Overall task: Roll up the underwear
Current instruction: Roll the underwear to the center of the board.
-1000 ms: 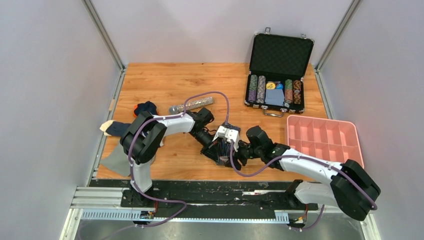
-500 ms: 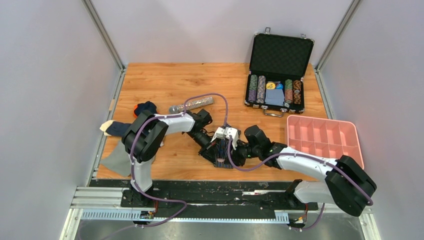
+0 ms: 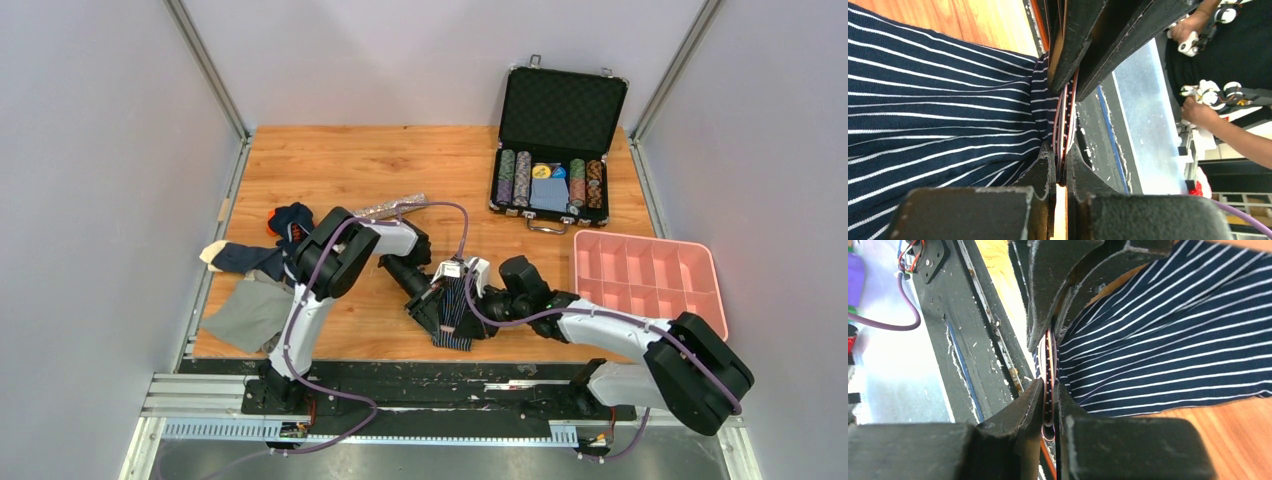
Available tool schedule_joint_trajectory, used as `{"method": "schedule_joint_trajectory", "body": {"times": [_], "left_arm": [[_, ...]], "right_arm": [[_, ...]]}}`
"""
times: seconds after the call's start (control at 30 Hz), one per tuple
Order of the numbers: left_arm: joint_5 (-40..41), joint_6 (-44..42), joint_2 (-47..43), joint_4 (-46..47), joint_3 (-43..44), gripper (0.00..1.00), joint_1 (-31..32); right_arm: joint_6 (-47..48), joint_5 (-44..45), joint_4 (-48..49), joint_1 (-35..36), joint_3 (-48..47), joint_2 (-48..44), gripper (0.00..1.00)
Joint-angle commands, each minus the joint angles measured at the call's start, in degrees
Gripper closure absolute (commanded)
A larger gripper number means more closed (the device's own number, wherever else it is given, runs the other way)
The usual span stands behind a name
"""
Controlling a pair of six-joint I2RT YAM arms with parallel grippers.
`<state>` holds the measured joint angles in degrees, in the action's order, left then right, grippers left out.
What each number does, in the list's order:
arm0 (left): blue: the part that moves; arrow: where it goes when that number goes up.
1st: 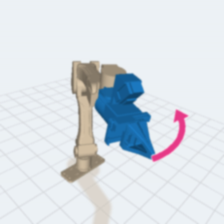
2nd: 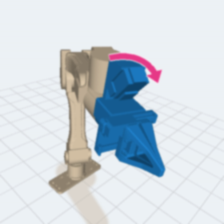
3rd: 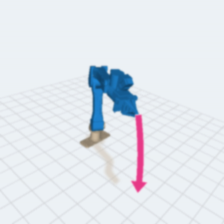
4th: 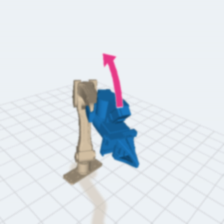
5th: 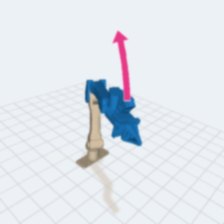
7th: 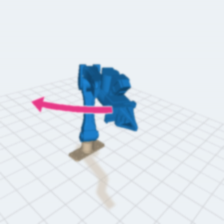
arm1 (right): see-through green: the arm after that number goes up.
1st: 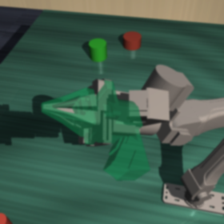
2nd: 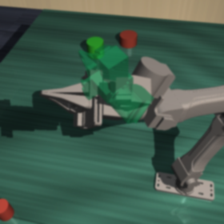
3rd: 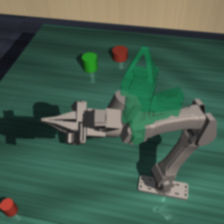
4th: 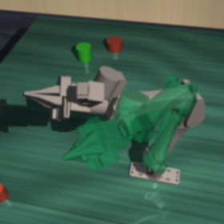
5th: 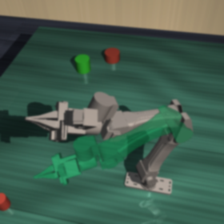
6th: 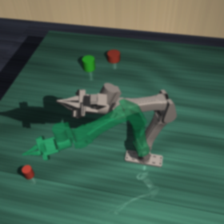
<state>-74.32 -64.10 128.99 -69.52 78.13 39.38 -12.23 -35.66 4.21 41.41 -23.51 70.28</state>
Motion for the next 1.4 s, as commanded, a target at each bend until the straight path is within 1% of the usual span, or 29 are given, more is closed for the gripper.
{"method": "schedule_joint_trajectory", "body": {"times": [0.0,0.07,0.1,0.13,0.17,0.2,0.23,0.27,0.43,0.47,0.5,0.53,0.57,0.63,0.73,0.83,0.87,0.93,0.97,1.0,1.03,1.1,1.13,1.17,1.23,1.27,1.3,1.33,1.37], "left_arm": [[1.0,0.9,1.4,-2.9,1.6,1.00,-0.4],[1.9,5.2,1.0,1.3,0.7,1.00,-0.6],[2.3,9.3,0.4,3.0,0.3,1.00,-0.7],[3.0,11.3,-0.1,6.9,-0.7,1.00,-1.1],[3.4,15.8,-1.0,11.3,-1.2,1.00,-1.4],[4.6,18.2,-1.5,13.6,-2.5,1.00,-1.5],[5.5,23.4,-2.5,18.4,-3.2,1.00,-1.6],[7.0,26.0,-2.9,20.7,-4.3,0.99,-1.6],[11.3,39.7,-5.6,32.7,-7.8,0.83,-1.9],[13.2,41.4,-7.1,34.5,-9.7,0.77,-2.0],[14.2,45.2,-8.1,38.4,-10.9,0.74,-2.5],[16.8,47.1,-10.3,40.3,-13.4,0.67,-2.7],[17.9,50.5,-11.5,44.3,-14.7,0.64,-3.5],[21.3,55.5,-15.1,48.6,-18.2,0.59,-5.1],[25.2,60.4,-21.0,51.1,-21.9,0.51,-7.3],[29.4,61.7,-27.0,53.0,-24.4,0.50,-9.0],[30.6,62.0,-30.9,53.8,-25.2,0.50,-9.0],[36.5,61.9,-37.4,58.1,-28.3,0.50,-8.8],[42.0,61.3,-39.4,61.0,-30.4,0.50,-8.2],[44.6,59.4,-43.1,63.5,-31.5,0.49,-7.3],[49.1,58.0,-44.7,64.5,-33.2,0.48,-6.7],[54.4,54.2,-49.3,66.4,-34.4,0.47,-4.3],[56.1,51.1,-52.1,65.4,-34.3,0.47,-2.1],[60.1,49.2,-53.5,64.5,-33.3,0.48,-0.9],[65.3,43.5,-60.0,62.0,-31.5,0.48,2.6],[66.2,39.2,-62.1,61.9,-31.3,0.44,4.7],[66.3,37.9,-65.5,62.6,-32.3,0.18,5.5],[65.6,37.9,-67.0,65.2,-33.3,0.09,6.1],[63.2,40.2,-68.7,66.0,-35.1,0.02,6.3]], "right_arm": [[-5.4,-1.5,0.8,-2.2,1.3,1.5,1.00],[-6.3,-2.2,1.1,-4.0,1.0,4.1,1.00],[-6.6,-2.6,1.4,-4.8,0.8,5.6,1.00],[-7.0,-2.9,1.4,-5.4,0.5,7.2,1.00],[-7.0,-3.4,1.3,-5.8,0.1,9.4,1.00],[-7.0,-3.8,1.1,-6.0,-0.4,10.8,1.00],[-6.9,-3.9,0.7,-6.0,-1.1,12.2,1.00],[-6.9,-3.9,0.5,-6.0,-1.5,13.7,1.00],[-6.6,-3.4,0.8,-6.1,-2.8,19.2,1.00],[-6.5,-3.5,0.8,-6.1,-3.1,20.1,1.00],[-6.5,-3.4,0.6,-6.1,-3.5,20.9,1.00],[-6.6,-3.2,0.3,-6.2,-3.9,21.8,1.00],[-6.5,-3.2,0.1,-6.2,-4.3,22.7,1.00],[-6.5,-3.3,-0.5,-6.2,-5.0,24.1,1.00],[-6.6,-2.8,-1.2,-6.3,-5.8,25.6,1.00],[-6.9,-2.7,-1.5,-6.6,-6.2,26.5,1.00],[-7.0,-2.5,-1.6,-6.7,-6.3,26.7,1.00],[-7.1,-2.6,-1.7,-6.8,-6.4,27.1,1.00],[-7.1,-2.9,-1.6,-6.9,-6.4,27.4,1.00],[-7.1,-3.2,-1.6,-6.9,-6.5,27.7,1.00],[-7.2,-3.1,-1.6,-6.9,-6.6,27.8,1.00],[-7.1,-3.9,-1.4,-7.1,-6.4,28.0,1.00],[-7.2,-4.1,-1.1,-7.1,-6.3,28.1,1.00],[-7.4,-3.8,-1.0,-7.1,-6.3,28.3,1.00],[-7.8,-3.3,-0.8,-7.4,-6.5,29.1,1.00],[-7.9,-3.0,-0.8,-7.6,-6.6,29.4,1.00],[-7.9,-3.1,-0.8,-7.9,-6.8,29.6,1.00],[-7.8,-3.3,-0.8,-8.1,-6.9,29.7,1.00],[-7.8,-3.4,-0.7,-8.2,-6.9,29.7,1.00]]}}
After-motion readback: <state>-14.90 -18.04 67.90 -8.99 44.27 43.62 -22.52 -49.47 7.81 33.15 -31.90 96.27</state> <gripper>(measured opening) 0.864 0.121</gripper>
